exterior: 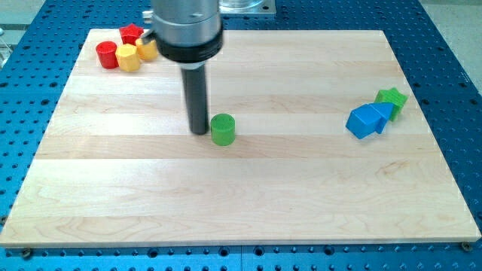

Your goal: Push the green circle above the blue cube

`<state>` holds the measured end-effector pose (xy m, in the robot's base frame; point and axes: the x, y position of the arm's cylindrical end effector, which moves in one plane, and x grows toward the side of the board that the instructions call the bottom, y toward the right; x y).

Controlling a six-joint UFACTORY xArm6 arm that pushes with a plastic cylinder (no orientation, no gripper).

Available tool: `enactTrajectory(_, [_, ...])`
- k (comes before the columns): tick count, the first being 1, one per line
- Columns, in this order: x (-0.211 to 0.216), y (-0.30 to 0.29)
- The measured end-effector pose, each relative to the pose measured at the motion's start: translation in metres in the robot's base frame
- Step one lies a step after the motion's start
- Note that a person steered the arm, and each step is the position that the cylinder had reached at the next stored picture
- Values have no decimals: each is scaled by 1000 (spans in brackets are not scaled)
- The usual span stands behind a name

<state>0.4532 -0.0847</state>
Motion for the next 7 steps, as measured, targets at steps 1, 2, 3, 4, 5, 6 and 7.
enactTrajectory(1, [35, 14])
enactTrajectory(2, [0, 72])
enactTrajectory(3, [-26, 128])
enactTrajectory(4, [-26, 63])
enactTrajectory(5, [-49, 118])
enactTrajectory(6, [-49, 227])
enactTrajectory(7, [-60, 200])
